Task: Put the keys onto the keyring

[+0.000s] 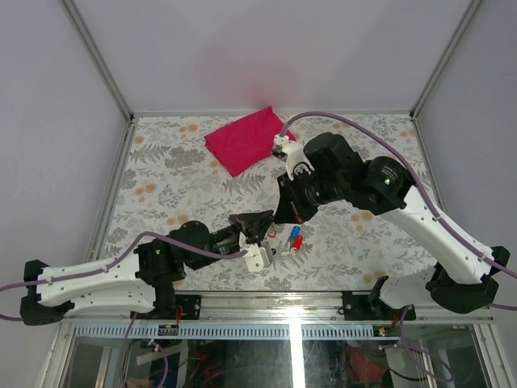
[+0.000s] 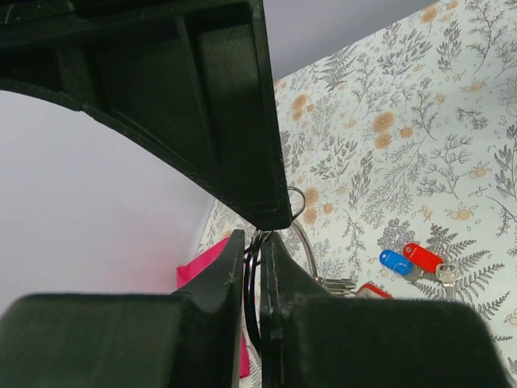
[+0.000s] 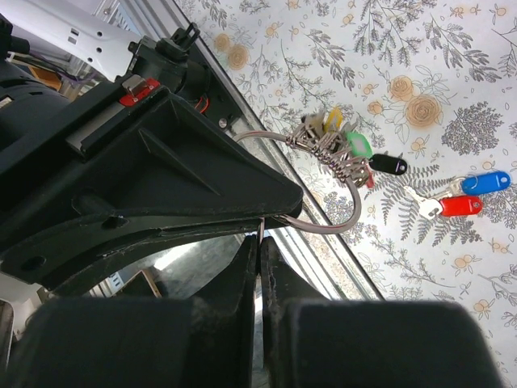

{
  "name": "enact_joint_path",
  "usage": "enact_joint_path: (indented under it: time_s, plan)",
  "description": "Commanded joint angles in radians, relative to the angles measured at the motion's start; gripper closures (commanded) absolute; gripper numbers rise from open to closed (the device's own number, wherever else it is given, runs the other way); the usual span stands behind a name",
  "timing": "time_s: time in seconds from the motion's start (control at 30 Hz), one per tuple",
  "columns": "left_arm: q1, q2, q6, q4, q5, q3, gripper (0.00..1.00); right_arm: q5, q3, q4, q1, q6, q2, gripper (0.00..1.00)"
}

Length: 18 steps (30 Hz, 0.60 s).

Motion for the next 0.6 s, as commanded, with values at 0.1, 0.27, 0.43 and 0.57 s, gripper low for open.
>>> enact_joint_path:
  time_s: [0.1,0.27,0.43,0.57]
  plan:
    - [0.004,0.002,-0.056,0.035,-0.044,0.075,1.00,0.004,0.018,0.077,0.009,-0.006,-0.042,0.83]
    - [0.003,0.024,-0.143,-0.024,-0.083,0.127,1.00,0.098,-0.072,0.220,0.008,-0.015,-0.149,0.52]
    - [0.004,0.055,-0.265,-0.079,-0.133,0.180,1.00,0.193,-0.214,0.376,0.009,-0.024,-0.265,0.41]
    - [0.004,0.073,-0.328,-0.102,-0.168,0.200,1.00,0.232,-0.310,0.506,0.008,-0.025,-0.349,0.41]
